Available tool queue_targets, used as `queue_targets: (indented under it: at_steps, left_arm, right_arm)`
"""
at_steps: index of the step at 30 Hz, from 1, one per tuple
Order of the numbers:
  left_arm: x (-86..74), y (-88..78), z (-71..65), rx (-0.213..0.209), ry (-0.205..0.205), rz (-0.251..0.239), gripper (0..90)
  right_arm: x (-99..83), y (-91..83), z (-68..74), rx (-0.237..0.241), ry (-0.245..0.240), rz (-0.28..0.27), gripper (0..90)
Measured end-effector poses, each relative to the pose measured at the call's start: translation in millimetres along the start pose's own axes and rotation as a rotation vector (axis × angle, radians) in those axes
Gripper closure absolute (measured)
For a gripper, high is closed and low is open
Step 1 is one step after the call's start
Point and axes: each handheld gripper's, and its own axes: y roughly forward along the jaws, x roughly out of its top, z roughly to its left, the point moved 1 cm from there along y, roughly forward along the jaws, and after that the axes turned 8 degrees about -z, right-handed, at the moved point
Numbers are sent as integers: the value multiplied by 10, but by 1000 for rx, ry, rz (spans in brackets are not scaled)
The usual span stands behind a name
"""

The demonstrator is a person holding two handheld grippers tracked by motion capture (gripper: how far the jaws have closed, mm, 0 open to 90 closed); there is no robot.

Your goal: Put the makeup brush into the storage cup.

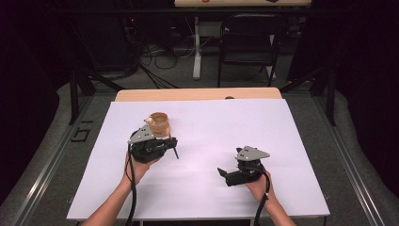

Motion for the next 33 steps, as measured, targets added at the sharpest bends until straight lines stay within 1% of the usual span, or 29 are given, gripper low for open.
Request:
queue_targets:
  at_steps: [1,3,7,8,9,10,11,12,13,14,18,21,24,25,26,29,31,33]
  left_arm:
    - [3,-3,4,2,2,3,827]
    - [10,-9,12,5,9,5,827]
    - [30,-23,39,12,15,17,827]
    - [36,-27,51,17,18,24,827]
    - [38,-25,61,16,19,24,827]
    - [40,-23,72,18,18,28,827]
    - [41,-23,80,22,16,31,827]
    - [45,-24,95,27,21,34,827]
    - [47,-26,108,27,18,35,827]
    - [51,-30,117,34,16,41,827]
    - [72,-39,160,38,26,45,827]
    - [96,-46,179,40,35,55,827]
    - [118,-51,192,43,26,52,827]
    - [125,-53,200,43,30,54,828]
    - [133,-53,204,45,28,53,827]
    - [162,-58,218,50,33,63,827]
    - [184,-65,236,46,39,64,828]
    - [204,-70,248,51,37,64,827]
  right_arm:
    - [-3,-22,-7,-2,-1,6,0]
    - [-19,-50,-13,-10,-5,-8,0]
    - [-45,-102,-24,-25,-25,11,0]
    - [-58,-102,-24,-32,-22,-2,0]
    - [-64,-124,-33,-25,-17,4,0]
    - [-69,-127,-37,-23,-8,-4,0]
    - [-69,-143,-42,-28,-3,-4,0]
    - [-70,-149,-45,-27,0,-11,0]
    - [-70,-162,-48,-19,3,-16,0]
    - [-71,-174,-52,-23,0,-20,0]
    - [-97,-189,-70,-34,-8,-10,0]
    - [-125,-217,-82,-39,-6,-8,0]
    - [-133,-236,-95,-45,-2,-13,0]
    - [-132,-249,-100,-50,0,-6,0]
    - [-133,-250,-103,-45,1,-9,0]
    - [-127,-251,-102,-50,-4,-6,0]
    - [-118,-262,-111,-49,-4,-11,0]
    - [-118,-275,-128,-55,3,-8,0]
